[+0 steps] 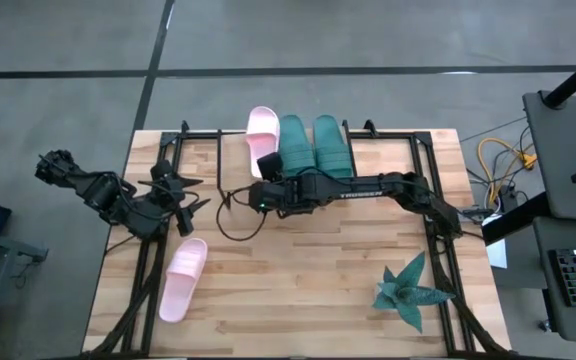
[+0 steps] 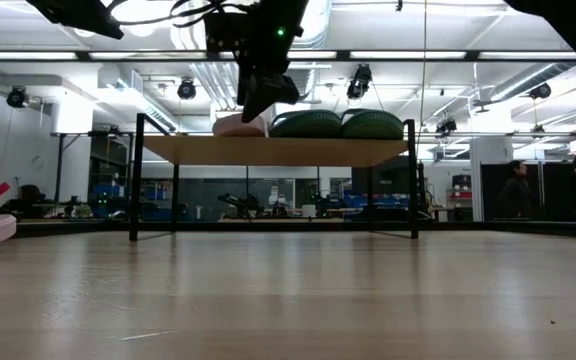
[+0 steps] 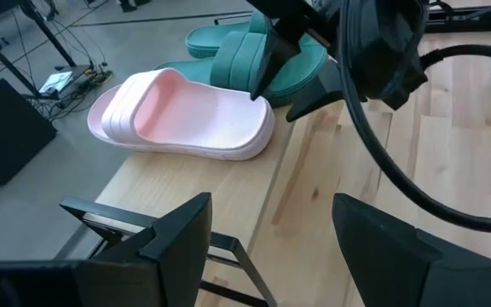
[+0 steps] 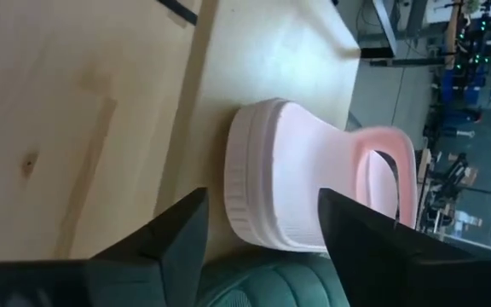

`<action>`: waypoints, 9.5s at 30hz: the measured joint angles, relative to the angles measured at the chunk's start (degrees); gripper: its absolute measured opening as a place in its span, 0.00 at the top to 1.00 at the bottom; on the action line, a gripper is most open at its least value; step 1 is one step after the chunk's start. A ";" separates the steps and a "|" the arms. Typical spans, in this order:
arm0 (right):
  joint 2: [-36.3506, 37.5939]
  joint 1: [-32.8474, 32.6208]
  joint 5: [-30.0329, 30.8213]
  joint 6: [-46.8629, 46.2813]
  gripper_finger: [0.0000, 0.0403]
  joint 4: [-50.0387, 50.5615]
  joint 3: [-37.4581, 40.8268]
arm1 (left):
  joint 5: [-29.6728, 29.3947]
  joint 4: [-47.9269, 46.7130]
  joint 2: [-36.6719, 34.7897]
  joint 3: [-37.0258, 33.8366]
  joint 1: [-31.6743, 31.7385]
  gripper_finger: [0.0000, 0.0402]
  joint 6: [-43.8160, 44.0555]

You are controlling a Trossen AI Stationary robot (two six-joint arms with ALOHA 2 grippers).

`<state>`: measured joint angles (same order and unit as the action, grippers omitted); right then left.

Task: Pick and place slides into the shelf
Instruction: Put the top pink slipper on the shelf, then put the pink slipper on the shelf

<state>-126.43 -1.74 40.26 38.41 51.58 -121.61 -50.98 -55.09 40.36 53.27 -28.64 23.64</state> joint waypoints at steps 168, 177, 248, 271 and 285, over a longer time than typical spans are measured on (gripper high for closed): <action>0.06 -0.35 -10.16 -15.27 0.80 6.37 -0.87 | 1.64 0.00 3.04 -0.24 -0.02 0.43 -0.02; 0.44 -0.37 -9.95 -15.58 0.51 7.28 -0.85 | 1.66 0.00 3.10 -0.24 0.00 0.43 -0.02; 42.95 -2.49 -9.19 -26.57 0.46 -9.06 44.84 | 39.28 -34.05 64.28 21.53 -27.22 0.43 53.88; 42.99 -2.49 -9.21 -27.04 0.46 -9.00 45.06 | 35.46 -31.91 63.80 11.86 -32.92 0.43 55.47; 43.01 -2.49 -9.21 -27.47 0.46 -9.01 45.29 | 35.52 -27.91 63.52 9.68 -32.85 0.78 55.19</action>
<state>-83.42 -4.23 31.05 10.94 42.57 -76.31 -15.46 -83.00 103.87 62.96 -61.49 78.83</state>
